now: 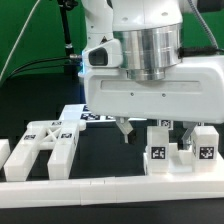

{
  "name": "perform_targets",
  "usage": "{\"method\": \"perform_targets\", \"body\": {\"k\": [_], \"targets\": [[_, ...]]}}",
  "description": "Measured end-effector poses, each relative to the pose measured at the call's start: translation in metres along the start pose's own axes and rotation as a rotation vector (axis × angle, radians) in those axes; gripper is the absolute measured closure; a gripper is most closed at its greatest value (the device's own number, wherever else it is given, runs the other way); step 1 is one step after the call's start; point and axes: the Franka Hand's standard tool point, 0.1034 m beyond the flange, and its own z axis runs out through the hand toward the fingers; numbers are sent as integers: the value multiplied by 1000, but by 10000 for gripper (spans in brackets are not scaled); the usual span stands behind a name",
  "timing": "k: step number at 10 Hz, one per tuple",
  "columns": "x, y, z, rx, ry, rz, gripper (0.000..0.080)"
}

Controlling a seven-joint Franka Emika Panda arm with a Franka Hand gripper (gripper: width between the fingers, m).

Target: Assemble chair

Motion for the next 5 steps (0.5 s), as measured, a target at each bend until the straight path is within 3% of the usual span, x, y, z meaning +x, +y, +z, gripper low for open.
{"method": "perform_targets", "body": {"k": [1,3,5], "targets": [[1,3,0,1,0,-115,150],[1,5,1,-1,-1,-74,150],[1,5,1,0,-1,-18,408]]}}
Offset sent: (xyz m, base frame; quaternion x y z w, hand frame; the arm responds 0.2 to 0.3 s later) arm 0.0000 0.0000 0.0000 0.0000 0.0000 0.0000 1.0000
